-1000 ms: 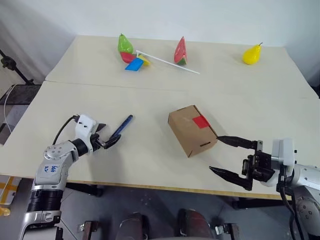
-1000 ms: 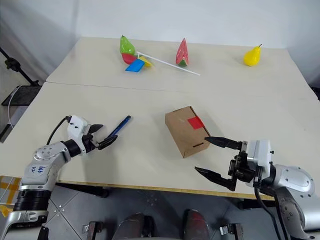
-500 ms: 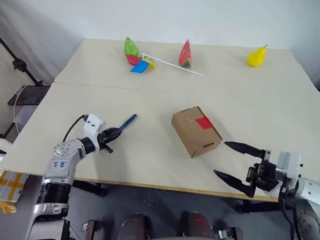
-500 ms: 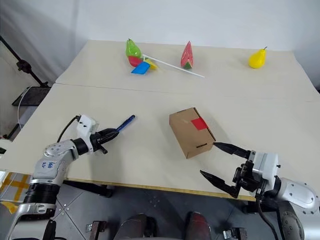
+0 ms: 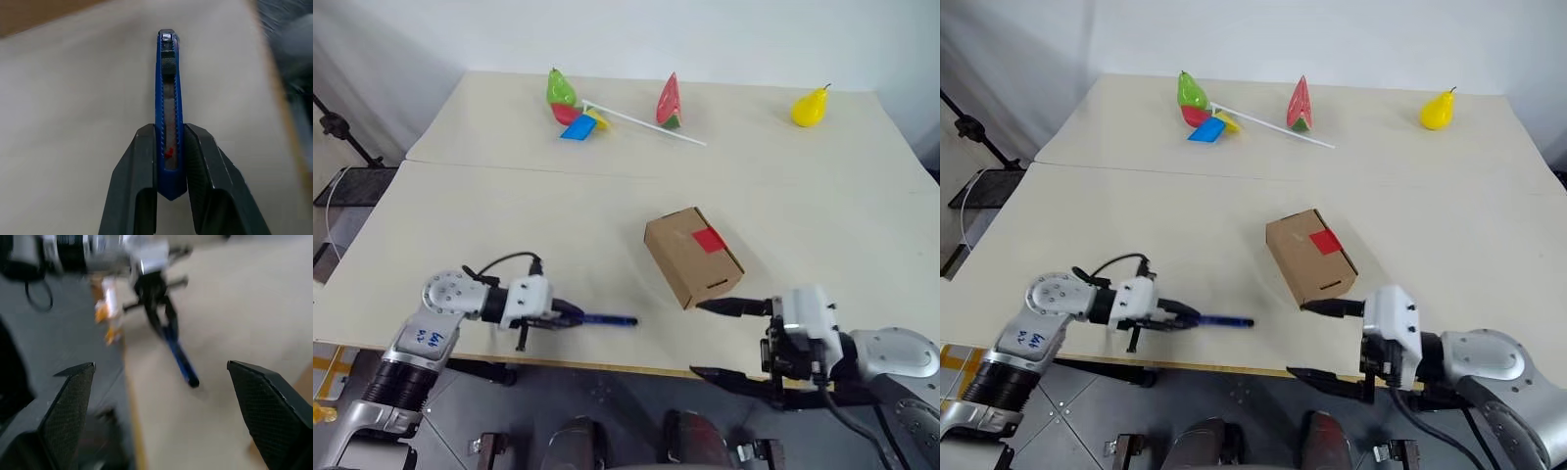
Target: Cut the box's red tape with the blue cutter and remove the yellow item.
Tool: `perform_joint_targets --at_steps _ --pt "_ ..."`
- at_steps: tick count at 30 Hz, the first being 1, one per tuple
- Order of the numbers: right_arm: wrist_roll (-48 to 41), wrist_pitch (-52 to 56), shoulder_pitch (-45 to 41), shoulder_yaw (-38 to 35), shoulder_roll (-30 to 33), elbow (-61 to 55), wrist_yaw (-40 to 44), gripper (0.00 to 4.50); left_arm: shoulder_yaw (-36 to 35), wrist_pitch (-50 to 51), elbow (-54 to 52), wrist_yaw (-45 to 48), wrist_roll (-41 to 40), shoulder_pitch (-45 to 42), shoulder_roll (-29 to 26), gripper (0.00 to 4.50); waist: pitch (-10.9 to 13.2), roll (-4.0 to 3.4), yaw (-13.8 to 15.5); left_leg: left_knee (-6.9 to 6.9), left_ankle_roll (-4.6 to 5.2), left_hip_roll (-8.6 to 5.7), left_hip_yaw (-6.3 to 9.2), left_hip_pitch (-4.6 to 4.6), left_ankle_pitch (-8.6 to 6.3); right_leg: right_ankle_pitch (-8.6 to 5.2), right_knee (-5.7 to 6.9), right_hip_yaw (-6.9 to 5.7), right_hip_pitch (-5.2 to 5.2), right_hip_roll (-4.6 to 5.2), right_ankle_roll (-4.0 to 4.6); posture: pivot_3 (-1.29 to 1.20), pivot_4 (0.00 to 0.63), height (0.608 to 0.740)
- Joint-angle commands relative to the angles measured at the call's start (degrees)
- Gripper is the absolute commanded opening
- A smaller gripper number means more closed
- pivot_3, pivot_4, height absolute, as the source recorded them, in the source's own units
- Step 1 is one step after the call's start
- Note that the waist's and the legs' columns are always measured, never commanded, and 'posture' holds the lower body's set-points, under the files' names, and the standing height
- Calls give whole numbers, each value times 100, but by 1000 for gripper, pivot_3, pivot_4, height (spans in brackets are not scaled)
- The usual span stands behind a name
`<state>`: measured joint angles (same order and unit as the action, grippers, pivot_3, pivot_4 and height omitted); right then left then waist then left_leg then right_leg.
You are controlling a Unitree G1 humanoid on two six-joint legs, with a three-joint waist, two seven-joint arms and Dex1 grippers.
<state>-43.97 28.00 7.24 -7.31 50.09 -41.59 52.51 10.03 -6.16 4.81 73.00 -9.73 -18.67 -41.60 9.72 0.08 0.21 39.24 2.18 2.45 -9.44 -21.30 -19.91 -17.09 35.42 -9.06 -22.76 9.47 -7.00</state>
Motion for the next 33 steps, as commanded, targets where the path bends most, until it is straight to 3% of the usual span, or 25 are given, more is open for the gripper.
perform_joint_targets --at_steps 1,4,14,33 --pt "418 408 -265 515 -18 -75 -478 4319 504 131 -377 -237 367 -34 372 441 0 1 15 3 4 -4 2 0 -1 1 -3 0 6 1 -2 0 150 740" --pt "837 528 -442 956 -44 -82 -669 3539 653 170 -507 -321 550 22 462 442 0 2 37 6 16 -10 -5 -4 0 2 -41 3 18 4 -4 0 150 740" --pt "2166 112 -566 1924 -334 458 -863 46 915 750 -935 -475 685 97 463 442 -2 4 83 6 17 -11 -5 -4 -1 3 -42 -1 19 3 -6 0 150 740" --pt "2812 731 -1337 2823 -972 1092 -942 46 886 1045 -1163 -671 694 249 408 442 -8 6 80 6 16 -3 -5 2 -1 3 -39 -3 22 0 -6 0 150 740"
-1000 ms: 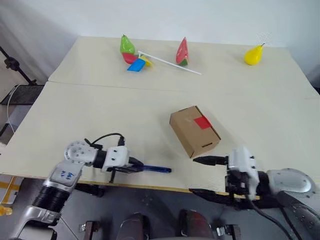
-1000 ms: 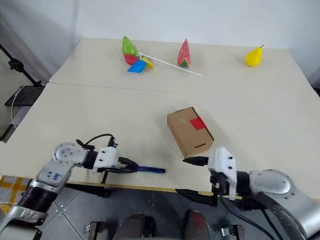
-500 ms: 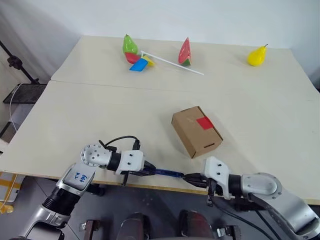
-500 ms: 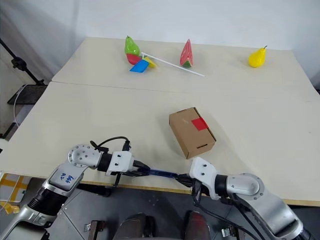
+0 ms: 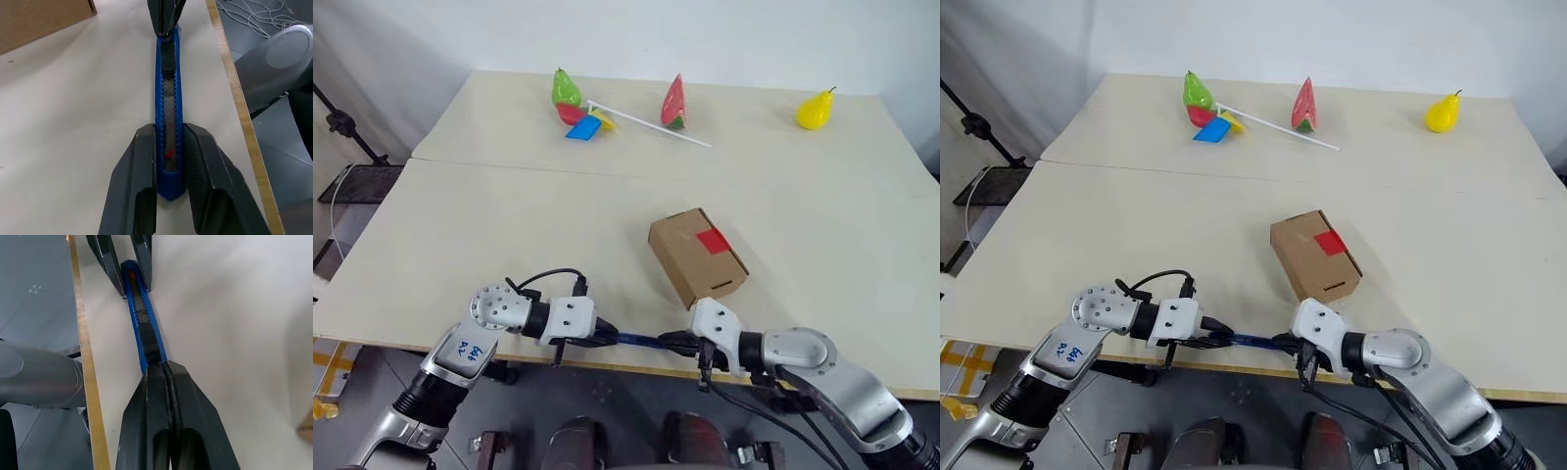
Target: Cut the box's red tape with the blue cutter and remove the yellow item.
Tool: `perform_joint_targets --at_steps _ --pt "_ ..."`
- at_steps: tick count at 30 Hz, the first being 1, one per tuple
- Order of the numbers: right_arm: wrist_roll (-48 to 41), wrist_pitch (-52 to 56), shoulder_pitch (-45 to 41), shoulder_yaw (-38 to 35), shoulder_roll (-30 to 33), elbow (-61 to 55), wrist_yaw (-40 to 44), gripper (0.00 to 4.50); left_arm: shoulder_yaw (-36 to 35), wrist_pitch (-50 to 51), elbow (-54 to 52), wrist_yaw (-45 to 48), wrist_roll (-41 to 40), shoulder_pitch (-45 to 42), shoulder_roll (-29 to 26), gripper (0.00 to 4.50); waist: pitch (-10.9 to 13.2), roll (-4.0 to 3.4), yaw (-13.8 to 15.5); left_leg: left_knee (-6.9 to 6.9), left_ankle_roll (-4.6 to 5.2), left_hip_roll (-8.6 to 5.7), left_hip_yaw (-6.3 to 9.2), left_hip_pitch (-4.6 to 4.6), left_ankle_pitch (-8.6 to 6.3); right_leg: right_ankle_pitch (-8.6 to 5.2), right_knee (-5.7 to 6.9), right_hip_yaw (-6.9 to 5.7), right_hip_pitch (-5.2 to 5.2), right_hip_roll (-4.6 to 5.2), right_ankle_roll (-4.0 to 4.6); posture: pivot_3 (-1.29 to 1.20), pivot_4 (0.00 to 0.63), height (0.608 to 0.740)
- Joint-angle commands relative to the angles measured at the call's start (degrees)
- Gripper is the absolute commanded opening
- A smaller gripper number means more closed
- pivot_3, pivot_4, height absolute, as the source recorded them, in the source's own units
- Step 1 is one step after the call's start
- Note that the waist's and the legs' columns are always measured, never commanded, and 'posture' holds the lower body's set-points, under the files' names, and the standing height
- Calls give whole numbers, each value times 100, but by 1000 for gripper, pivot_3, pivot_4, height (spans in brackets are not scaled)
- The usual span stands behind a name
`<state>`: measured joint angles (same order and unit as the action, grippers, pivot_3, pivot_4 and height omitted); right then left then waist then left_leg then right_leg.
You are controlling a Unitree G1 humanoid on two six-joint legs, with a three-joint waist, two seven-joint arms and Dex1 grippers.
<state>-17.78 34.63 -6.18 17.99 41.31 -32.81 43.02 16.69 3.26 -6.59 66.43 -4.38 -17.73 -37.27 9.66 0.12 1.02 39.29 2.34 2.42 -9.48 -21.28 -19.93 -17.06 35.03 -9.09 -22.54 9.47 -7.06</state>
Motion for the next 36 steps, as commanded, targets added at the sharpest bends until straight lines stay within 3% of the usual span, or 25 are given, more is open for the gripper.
perform_joint_targets --at_steps 1,13,21,26,32,36 --pt "244 55 -38 354 -140 247 0 46 225 106 -30 -24 160 160 -23 442 -3 1 -1 0 0 0 0 3 0 0 1 0 2 0 0 0 150 740" --pt "447 31 -144 453 -391 349 68 46 245 168 -96 -78 150 179 -1 442 -5 0 -3 -1 -6 1 2 3 -6 0 7 -7 0 -3 0 0 150 740" --pt "176 -251 62 -188 -240 216 251 46 318 272 -190 108 29 172 -43 442 -5 0 14 -1 -2 1 2 0 -8 0 3 -5 -1 -2 0 0 150 740" --pt "102 -456 302 -463 -110 160 414 0 313 619 -383 34 -106 217 23 1661 -4 0 4 -1 0 1 0 -1 -12 0 2 -7 -1 -4 0 0 150 740" --pt "-92 -480 498 -771 -17 114 554 0 274 697 -348 -50 -152 247 102 3488 -4 0 9 -1 0 2 -2 -1 -12 0 0 -5 -1 -4 0 0 150 740" --pt "-201 -495 520 -770 -57 51 608 0 364 1030 -353 -5 -205 226 112 3488 -4 0 7 -1 0 4 -3 0 -12 0 0 -5 -2 -5 0 0 150 740"
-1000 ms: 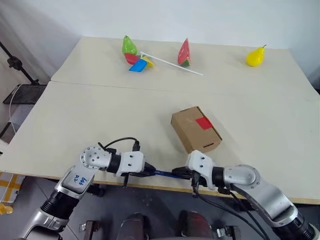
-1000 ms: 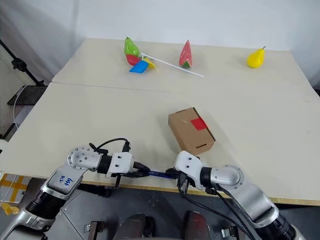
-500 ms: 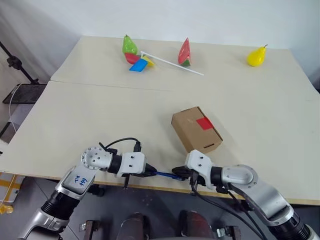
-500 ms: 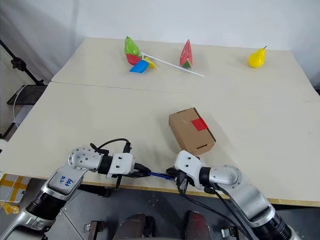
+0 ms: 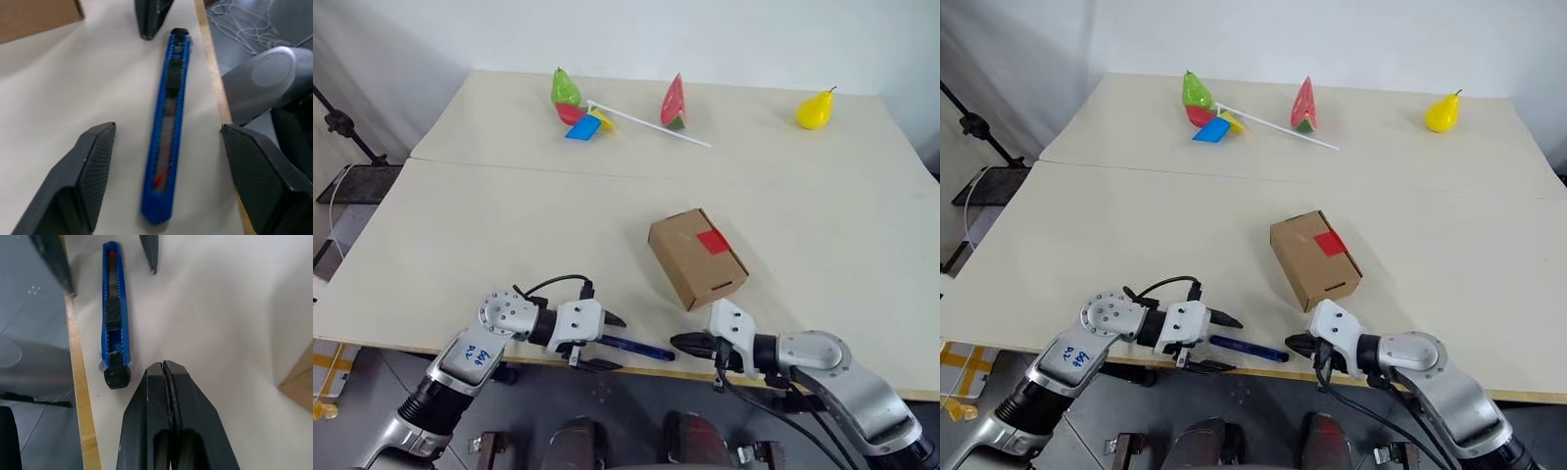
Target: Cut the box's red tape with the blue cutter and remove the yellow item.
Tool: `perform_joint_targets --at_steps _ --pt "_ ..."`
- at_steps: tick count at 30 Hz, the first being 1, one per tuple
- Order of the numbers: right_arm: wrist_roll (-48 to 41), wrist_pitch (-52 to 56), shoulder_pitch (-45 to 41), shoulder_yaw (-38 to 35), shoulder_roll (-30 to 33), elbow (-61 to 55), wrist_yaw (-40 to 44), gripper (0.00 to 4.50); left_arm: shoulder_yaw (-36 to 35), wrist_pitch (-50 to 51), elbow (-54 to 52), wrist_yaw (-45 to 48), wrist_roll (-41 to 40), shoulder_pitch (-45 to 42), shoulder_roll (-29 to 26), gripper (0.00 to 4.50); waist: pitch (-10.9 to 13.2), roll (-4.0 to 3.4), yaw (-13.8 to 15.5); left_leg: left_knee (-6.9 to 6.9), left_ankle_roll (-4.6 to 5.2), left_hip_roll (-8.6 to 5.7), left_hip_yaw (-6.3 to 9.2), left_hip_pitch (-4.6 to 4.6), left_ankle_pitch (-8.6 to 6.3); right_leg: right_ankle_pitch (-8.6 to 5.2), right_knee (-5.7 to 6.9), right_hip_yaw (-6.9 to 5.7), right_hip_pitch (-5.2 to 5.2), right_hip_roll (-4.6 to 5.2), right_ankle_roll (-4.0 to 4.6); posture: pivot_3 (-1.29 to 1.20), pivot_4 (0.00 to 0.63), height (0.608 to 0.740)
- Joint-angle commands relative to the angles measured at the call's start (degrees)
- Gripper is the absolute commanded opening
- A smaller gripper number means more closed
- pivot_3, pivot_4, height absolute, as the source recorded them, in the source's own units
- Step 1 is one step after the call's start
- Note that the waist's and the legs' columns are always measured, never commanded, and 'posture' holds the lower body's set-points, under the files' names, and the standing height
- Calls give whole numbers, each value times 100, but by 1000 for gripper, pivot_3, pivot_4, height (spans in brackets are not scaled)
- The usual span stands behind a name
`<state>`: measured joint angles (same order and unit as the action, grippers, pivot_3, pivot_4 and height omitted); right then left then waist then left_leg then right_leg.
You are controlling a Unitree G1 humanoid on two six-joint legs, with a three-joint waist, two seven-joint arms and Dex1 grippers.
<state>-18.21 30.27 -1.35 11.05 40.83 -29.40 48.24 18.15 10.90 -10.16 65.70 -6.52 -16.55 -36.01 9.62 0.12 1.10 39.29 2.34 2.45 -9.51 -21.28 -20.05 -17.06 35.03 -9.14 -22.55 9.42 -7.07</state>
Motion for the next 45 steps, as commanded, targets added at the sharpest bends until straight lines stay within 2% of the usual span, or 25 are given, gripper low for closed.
perform_joint_targets --at_steps 1,4,7,15,16,27,45 --pt "-175 -49 46 -59 -1 -313 107 0 254 398 -6 99 7 109 -44 3488 0 0 -1 0 0 0 0 0 0 0 0 0 0 0 0 0 150 740" --pt "-187 -22 64 -24 -23 -360 98 0 286 619 4 68 8 123 -65 3488 0 0 -1 0 0 0 0 1 0 0 0 1 0 0 0 0 150 740" --pt "-182 -23 83 13 -64 -381 71 0 339 736 116 27 48 116 -44 2931 0 0 -1 0 0 1 0 2 0 0 1 1 1 0 0 0 150 740" --pt "-89 -91 14 131 -100 -302 103 0 557 435 278 26 258 133 -109 558 -1 -1 -31 0 -1 2 0 4 0 0 2 0 1 -1 0 0 150 740" --pt "-85 -96 4 142 -96 -296 108 0 569 406 275 28 268 143 -113 450 -1 -1 -35 0 -1 2 0 3 0 0 2 1 1 -1 0 0 150 740" --pt "18 -177 -298 379 -186 -34 170 0 575 -156 308 -113 370 135 -35 452 -1 0 -36 0 -1 0 0 4 0 0 1 2 2 1 0 0 150 740" --pt "521 -187 -693 1012 -501 396 132 0 654 68 134 -221 391 166 1 452 -24 -18 -8 0 0 -1 3 7 -1 0 2 1 6 1 0 0 150 740"
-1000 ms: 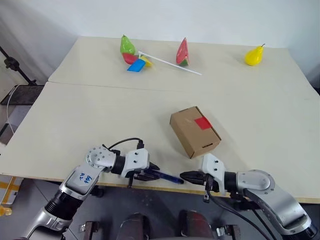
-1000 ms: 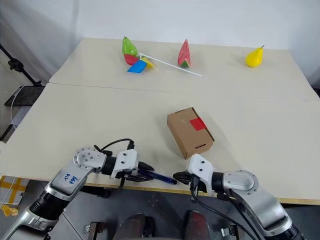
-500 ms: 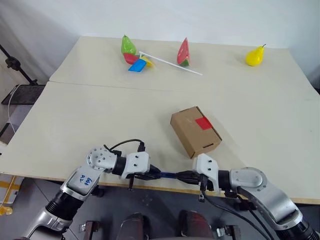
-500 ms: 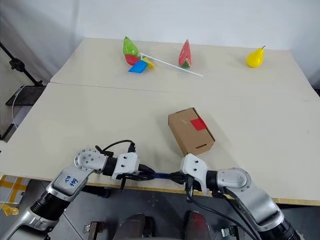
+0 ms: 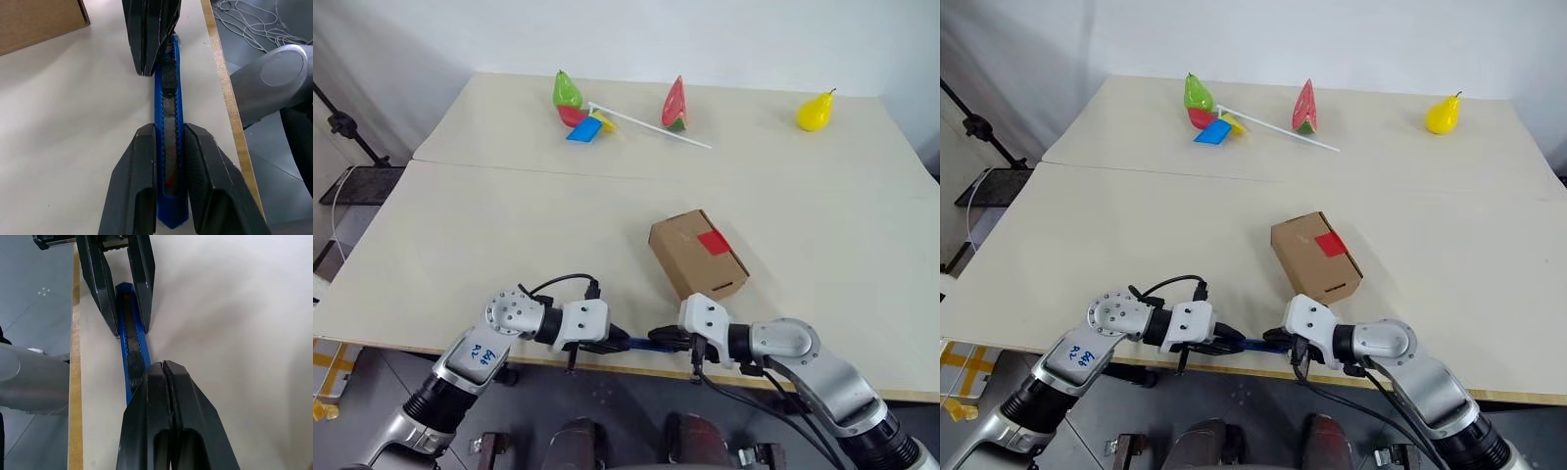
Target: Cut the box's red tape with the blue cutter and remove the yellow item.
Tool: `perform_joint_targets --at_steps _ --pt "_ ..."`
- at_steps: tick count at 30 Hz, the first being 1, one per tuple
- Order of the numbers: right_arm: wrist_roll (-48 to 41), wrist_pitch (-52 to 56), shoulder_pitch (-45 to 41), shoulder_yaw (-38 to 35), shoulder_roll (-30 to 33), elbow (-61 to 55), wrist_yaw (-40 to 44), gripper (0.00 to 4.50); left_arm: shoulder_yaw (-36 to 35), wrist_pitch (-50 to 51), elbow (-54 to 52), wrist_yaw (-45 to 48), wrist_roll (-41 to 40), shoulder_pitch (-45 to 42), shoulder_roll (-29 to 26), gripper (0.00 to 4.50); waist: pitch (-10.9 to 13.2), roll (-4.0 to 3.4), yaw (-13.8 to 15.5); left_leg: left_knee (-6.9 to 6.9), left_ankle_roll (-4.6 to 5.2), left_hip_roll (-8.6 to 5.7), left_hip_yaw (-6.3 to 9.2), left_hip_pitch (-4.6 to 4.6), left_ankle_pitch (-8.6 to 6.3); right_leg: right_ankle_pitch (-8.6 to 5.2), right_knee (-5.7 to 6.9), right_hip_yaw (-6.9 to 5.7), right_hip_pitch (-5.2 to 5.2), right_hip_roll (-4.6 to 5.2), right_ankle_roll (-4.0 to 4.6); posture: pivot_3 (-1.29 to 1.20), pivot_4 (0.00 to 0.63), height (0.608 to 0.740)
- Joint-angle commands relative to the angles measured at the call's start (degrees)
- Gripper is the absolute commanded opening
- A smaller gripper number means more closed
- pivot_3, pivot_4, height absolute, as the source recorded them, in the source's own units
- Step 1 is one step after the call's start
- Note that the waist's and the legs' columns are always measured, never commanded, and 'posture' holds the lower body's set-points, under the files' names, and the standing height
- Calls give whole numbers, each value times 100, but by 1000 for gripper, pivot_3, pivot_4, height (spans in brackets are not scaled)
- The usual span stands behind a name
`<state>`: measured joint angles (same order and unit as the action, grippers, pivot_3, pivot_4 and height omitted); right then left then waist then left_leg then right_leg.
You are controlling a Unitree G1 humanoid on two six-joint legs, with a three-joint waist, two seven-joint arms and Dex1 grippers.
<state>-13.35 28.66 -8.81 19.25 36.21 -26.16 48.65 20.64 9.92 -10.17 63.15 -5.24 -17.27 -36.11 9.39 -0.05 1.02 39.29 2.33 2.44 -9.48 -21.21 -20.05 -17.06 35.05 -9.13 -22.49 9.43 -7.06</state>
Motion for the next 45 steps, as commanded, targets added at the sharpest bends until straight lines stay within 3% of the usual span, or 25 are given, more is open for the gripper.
perform_joint_targets --at_steps 1,13,27,34,37,39,45 --pt "-1 -90 65 152 -52 50 118 0 401 183 120 32 264 254 -3 452 -1 0 0 0 0 0 0 0 0 0 0 0 0 0 0 0 150 740" --pt "-55 -478 479 -277 439 78 517 0 427 303 15 23 237 334 -27 452 -12 0 13 0 2 -1 0 0 -4 0 -2 0 1 0 0 0 150 740" --pt "129 -459 78 285 -169 264 375 0 435 319 -10 26 221 312 -8 452 -41 -4 11 0 2 1 -1 2 -3 0 -1 1 1 0 0 0 150 740" --pt "-562 -92 412 -491 112 -192 468 0 280 21 3 -7 167 381 -61 452 -41 -4 15 0 2 1 1 -2 -4 0 -4 0 1 0 0 0 150 740" --pt "-2453 1041 914 -1808 219 -832 342 610 -163 -996 113 -104 -48 547 -13 452 -38 -7 16 0 4 2 0 -3 -5 0 -5 0 -1 1 0 0 150 740" --pt "-3573 1895 1160 -2478 322 -1071 18 1296 -391 -1621 159 -141 -153 639 31 452 -35 -7 16 -1 2 8 4 -5 -8 0 -6 0 -3 1 0 0 150 740" --pt "-4607 3392 1108 -3041 364 -1025 -1673 3324 -439 -2768 413 -140 10 648 16 452 -25 -12 -5 0 0 15 9 -5 -9 -3 -26 2 -6 8 6 0 150 740"
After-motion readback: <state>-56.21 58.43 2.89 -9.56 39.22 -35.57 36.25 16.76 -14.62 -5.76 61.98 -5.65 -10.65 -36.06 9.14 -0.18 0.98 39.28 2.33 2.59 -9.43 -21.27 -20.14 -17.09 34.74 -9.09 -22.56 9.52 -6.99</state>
